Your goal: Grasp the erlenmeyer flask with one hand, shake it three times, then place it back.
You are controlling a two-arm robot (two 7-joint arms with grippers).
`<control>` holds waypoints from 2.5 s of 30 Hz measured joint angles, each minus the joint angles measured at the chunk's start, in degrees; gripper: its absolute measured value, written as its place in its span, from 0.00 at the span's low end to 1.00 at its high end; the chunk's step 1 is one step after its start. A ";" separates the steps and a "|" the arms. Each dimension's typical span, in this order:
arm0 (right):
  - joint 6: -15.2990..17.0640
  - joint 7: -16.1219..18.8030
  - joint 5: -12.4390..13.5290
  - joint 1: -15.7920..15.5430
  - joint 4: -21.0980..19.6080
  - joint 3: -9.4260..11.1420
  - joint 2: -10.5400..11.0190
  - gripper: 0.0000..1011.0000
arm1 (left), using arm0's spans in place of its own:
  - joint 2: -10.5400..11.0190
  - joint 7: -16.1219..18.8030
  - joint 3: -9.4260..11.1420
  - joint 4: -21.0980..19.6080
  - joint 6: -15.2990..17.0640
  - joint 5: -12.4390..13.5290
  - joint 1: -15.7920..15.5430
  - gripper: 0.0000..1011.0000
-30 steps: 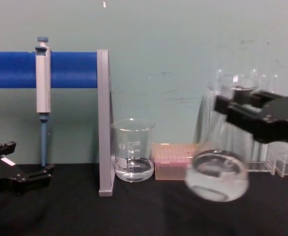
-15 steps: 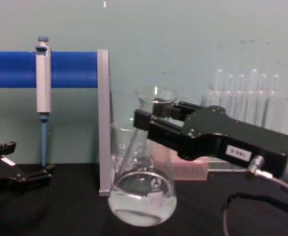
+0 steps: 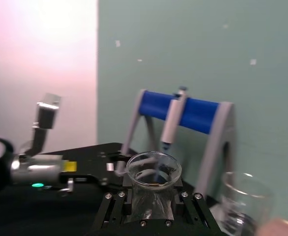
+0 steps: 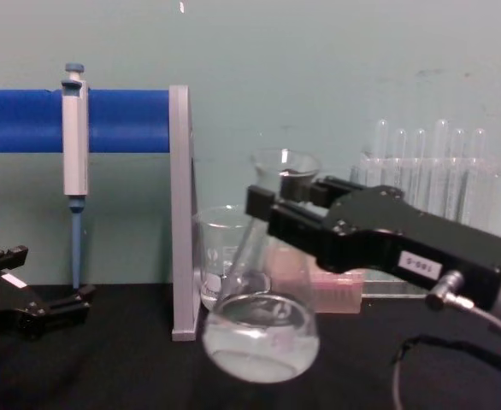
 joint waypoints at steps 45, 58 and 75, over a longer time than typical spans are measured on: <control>4.41 -7.85 -7.66 -3.33 -1.66 7.59 -3.92 0.45 | 0.00 0.00 0.00 0.00 0.00 0.00 0.00 0.99; 4.63 -2.09 -5.58 1.46 1.86 1.19 -4.93 0.45 | 0.00 0.00 0.00 0.00 0.00 0.00 0.00 0.99; 4.48 -0.93 -4.18 3.46 3.40 -1.20 -4.28 0.45 | 0.00 0.00 0.00 0.00 0.00 0.00 0.00 0.99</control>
